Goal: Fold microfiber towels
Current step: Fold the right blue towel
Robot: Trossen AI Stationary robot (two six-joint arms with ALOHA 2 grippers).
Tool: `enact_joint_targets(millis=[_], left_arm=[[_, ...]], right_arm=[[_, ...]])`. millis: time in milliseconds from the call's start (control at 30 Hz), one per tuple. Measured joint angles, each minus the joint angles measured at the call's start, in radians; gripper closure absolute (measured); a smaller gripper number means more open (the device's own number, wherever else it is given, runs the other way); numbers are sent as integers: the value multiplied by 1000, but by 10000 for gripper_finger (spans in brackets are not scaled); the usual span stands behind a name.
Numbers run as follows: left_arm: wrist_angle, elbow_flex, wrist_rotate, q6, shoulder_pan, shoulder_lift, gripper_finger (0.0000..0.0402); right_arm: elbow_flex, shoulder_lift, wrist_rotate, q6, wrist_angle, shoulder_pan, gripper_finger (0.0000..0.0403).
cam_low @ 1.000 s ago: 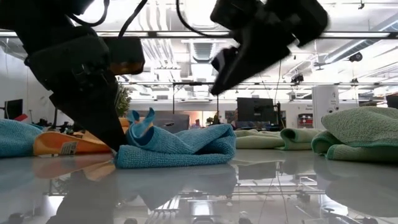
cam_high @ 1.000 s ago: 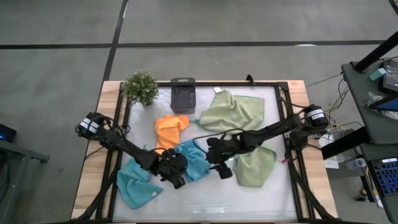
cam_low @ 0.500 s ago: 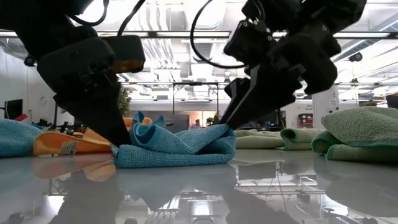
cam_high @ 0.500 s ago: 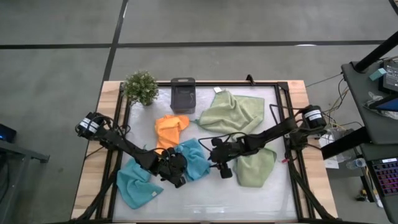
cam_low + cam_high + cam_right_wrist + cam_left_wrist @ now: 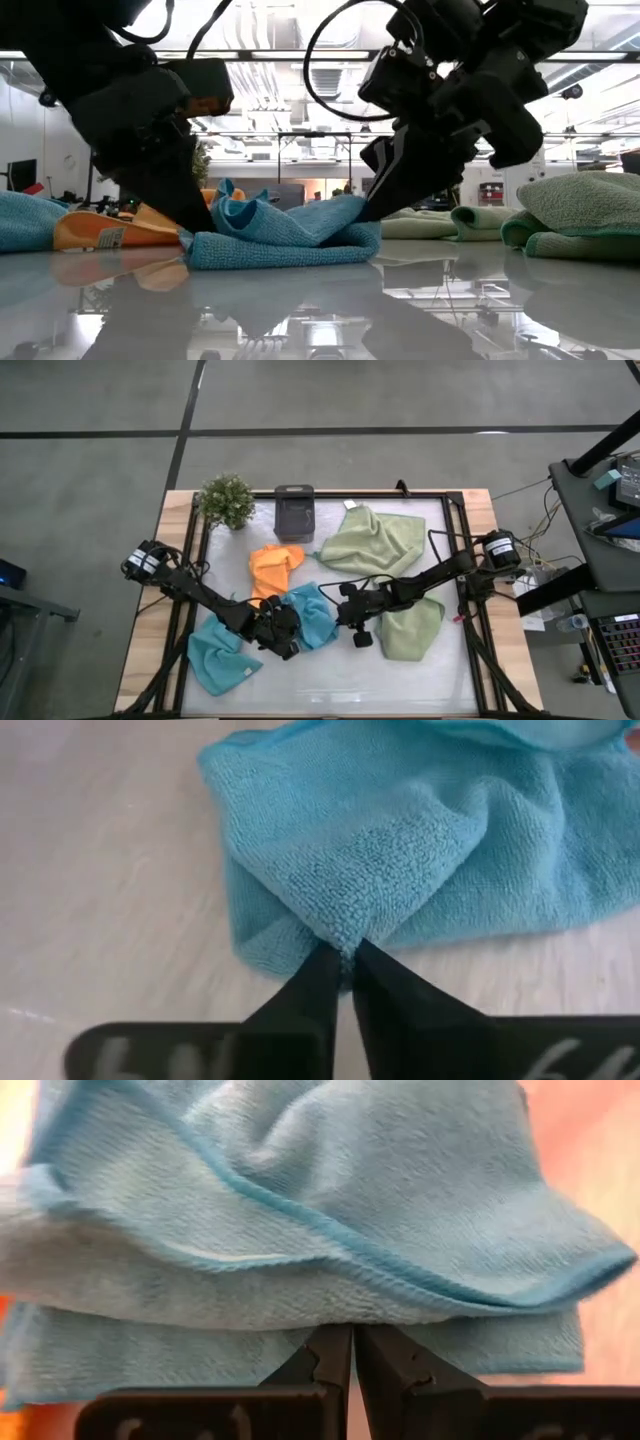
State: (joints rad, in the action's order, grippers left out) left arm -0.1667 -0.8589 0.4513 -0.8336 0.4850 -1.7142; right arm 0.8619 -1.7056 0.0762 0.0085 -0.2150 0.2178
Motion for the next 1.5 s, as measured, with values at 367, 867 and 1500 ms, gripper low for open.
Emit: enact_joint_targets(millis=[367, 867, 1500], left_arm=[[-1, 10, 43, -26, -2, 0, 398], [1, 22, 10, -77, -6, 9, 398], [-1, 22, 1, -69, -14, 16, 398]], right_arm=[[0, 87, 0, 40, 120, 40, 394], [0, 67, 9, 110, 148, 72, 339], [0, 259, -103, 103, 147, -5, 244]])
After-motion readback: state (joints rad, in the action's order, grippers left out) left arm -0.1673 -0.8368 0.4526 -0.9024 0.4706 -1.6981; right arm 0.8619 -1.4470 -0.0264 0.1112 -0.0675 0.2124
